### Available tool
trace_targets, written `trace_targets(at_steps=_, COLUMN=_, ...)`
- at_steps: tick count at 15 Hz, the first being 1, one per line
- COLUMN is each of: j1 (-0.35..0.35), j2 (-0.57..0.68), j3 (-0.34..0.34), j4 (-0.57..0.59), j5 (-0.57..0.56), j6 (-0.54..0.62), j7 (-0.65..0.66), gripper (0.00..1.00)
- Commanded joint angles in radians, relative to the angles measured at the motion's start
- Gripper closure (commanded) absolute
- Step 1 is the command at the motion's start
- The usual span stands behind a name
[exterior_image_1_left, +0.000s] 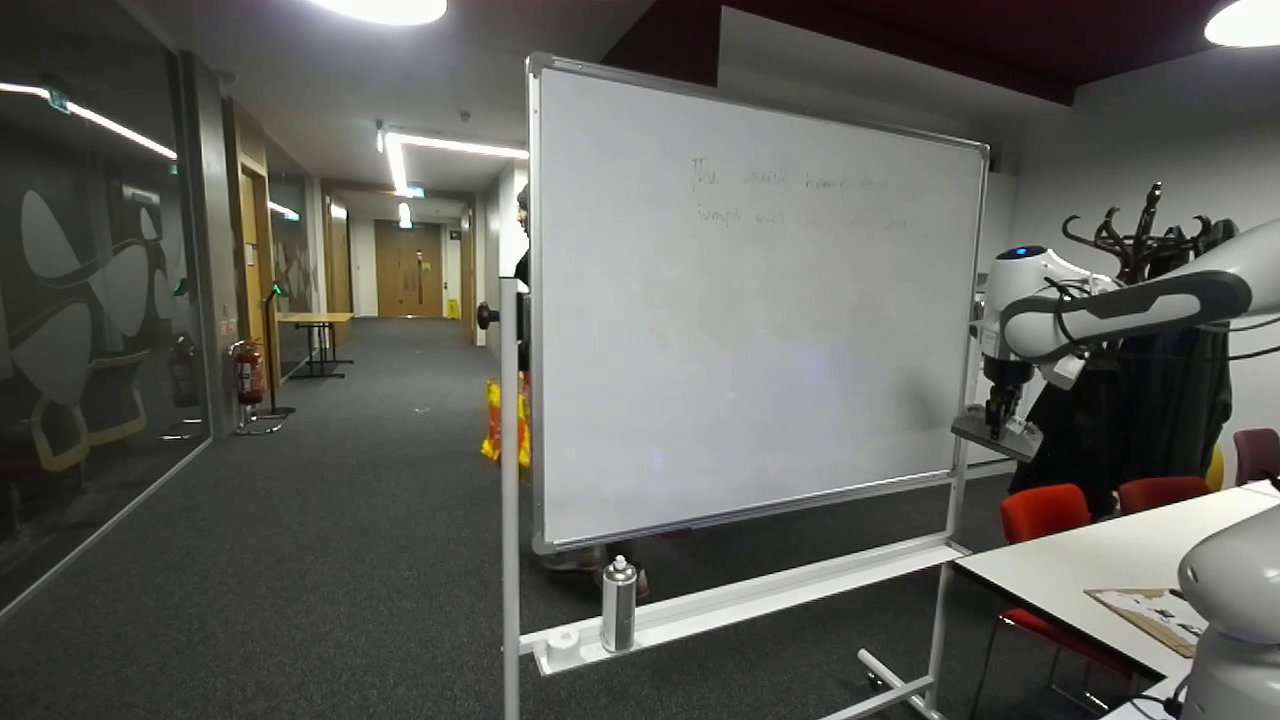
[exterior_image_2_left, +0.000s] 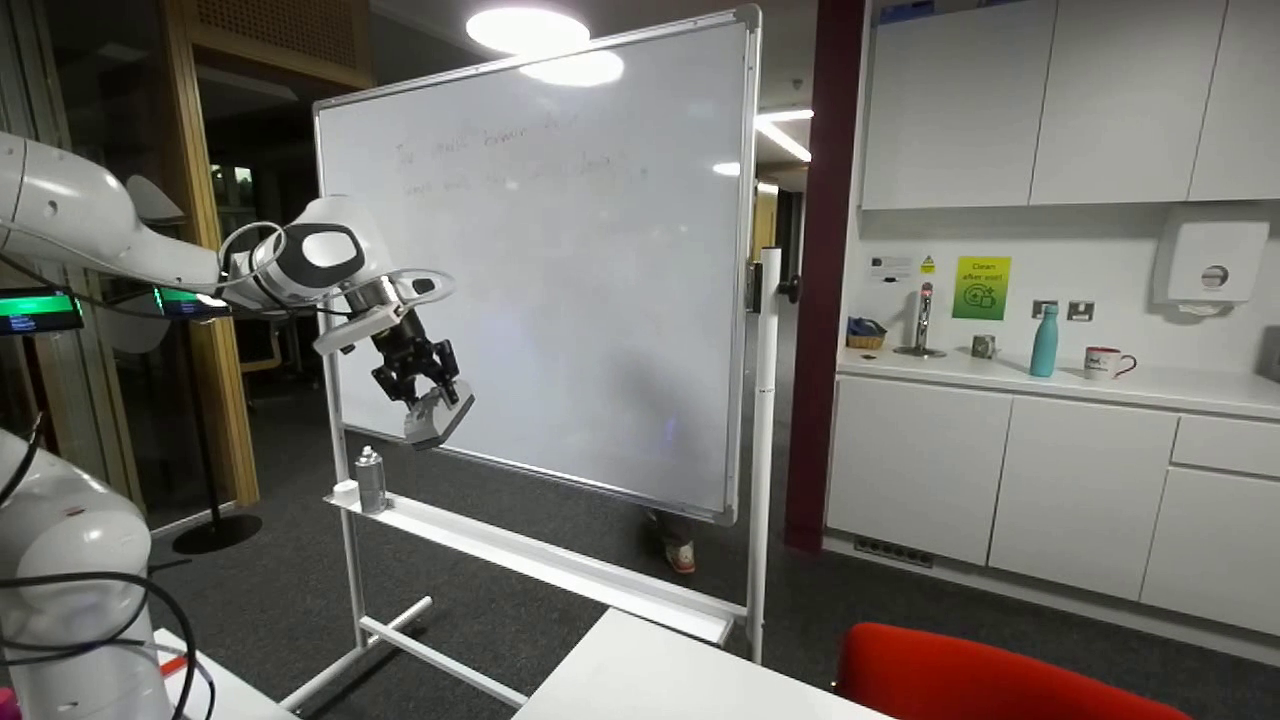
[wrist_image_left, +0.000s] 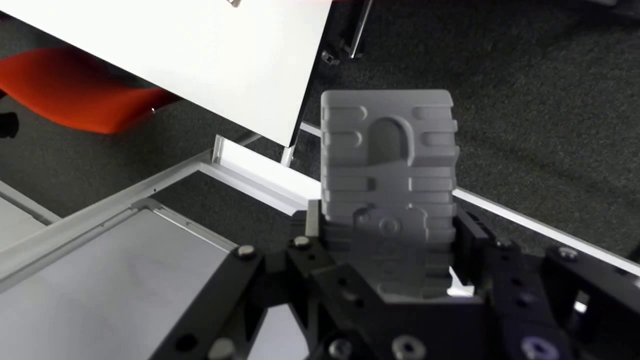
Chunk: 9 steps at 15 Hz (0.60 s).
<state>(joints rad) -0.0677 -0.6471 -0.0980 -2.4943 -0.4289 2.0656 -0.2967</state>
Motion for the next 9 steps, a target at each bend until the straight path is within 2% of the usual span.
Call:
trace_targets(at_steps=1, j1=0.056, j2=-0.01, j3=-0.021, j4=0.062, j5=0.104, j6=-0.062, j7=-0.065, gripper=0.65)
trace_targets(at_steps=3, j1=0.067, j2=0.005, j3=-0.025, j4=0.085, j5=0.148, j6=-0.131, j7=-0.09, gripper=0.65)
trace_targets(at_steps=4, j1=0.047, j2=-0.004, j3=-0.006, j4=0.043, j5=0.108, j6=-0.065, j7=-0.041, gripper=0.4)
trace_targets(at_steps=9, j1=0.055, j2=-0.001, j3=-0.012, j4=0.056, j5=0.13, j6=-0.103, j7=-0.057, gripper=0.4)
